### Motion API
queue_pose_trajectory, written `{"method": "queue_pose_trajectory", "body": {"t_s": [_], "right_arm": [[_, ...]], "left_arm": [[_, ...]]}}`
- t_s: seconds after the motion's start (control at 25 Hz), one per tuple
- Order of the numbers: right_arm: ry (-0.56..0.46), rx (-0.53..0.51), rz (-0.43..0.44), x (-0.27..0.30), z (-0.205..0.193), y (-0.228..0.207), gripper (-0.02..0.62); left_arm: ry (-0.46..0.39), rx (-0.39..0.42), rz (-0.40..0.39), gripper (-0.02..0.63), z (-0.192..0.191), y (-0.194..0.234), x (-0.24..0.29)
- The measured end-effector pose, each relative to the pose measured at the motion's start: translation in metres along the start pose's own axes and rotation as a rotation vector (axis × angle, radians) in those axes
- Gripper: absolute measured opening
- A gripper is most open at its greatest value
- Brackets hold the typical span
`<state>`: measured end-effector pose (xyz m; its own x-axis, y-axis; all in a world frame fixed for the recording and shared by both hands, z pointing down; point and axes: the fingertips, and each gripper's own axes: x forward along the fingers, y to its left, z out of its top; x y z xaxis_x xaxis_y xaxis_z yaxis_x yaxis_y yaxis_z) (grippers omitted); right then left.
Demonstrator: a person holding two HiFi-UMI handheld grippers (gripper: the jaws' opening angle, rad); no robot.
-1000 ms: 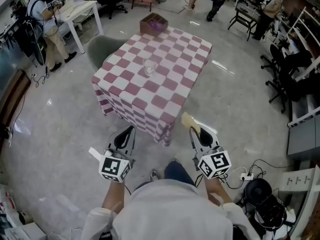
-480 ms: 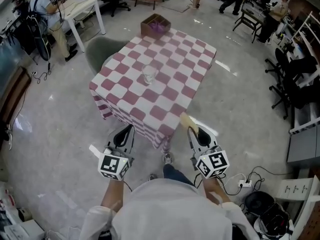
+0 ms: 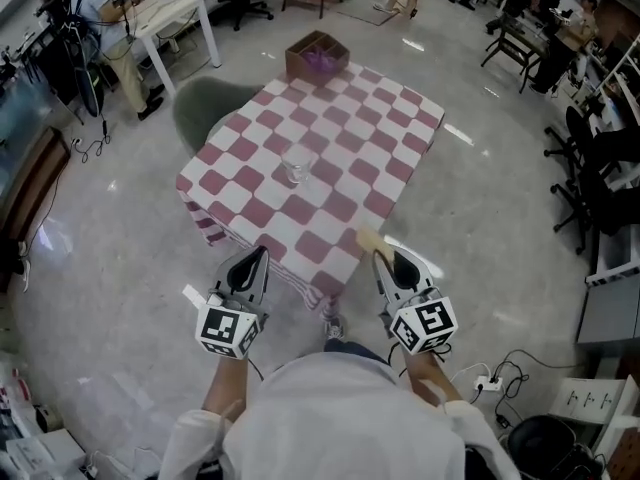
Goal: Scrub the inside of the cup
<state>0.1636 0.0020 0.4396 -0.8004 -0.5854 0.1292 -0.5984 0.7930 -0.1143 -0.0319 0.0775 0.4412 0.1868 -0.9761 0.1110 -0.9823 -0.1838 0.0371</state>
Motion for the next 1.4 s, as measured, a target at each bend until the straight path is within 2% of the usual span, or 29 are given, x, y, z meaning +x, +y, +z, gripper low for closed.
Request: {"method": "queue_pose_trajectory", "body": {"t_s": [0.48,0.76,1.0,1.4], "right_arm": [[0.014,-0.003,0.106,0.033,0.001,-0.043,0.087],[0.030,0.022,0.131,0.047,-0.006,-0.055,0.087],[0.037,0.028,0.124,0.070,-0.004,-0.062,0.087],[0.026,0.031,0.072,0.117,0.010,-0.063,0.087]], "left_arm": [[0.004,-0.007,0.074,0.034,0.000,-0.006,0.053],[0.028,-0.024,0.097,0.033,-0.008,-0.001,0.067],[0.038,-0.034,0.070,0.034,-0.008,0.013,0.087],[0.041,-0.035,0.018,0.034,0.002,0.058,0.117]]}}
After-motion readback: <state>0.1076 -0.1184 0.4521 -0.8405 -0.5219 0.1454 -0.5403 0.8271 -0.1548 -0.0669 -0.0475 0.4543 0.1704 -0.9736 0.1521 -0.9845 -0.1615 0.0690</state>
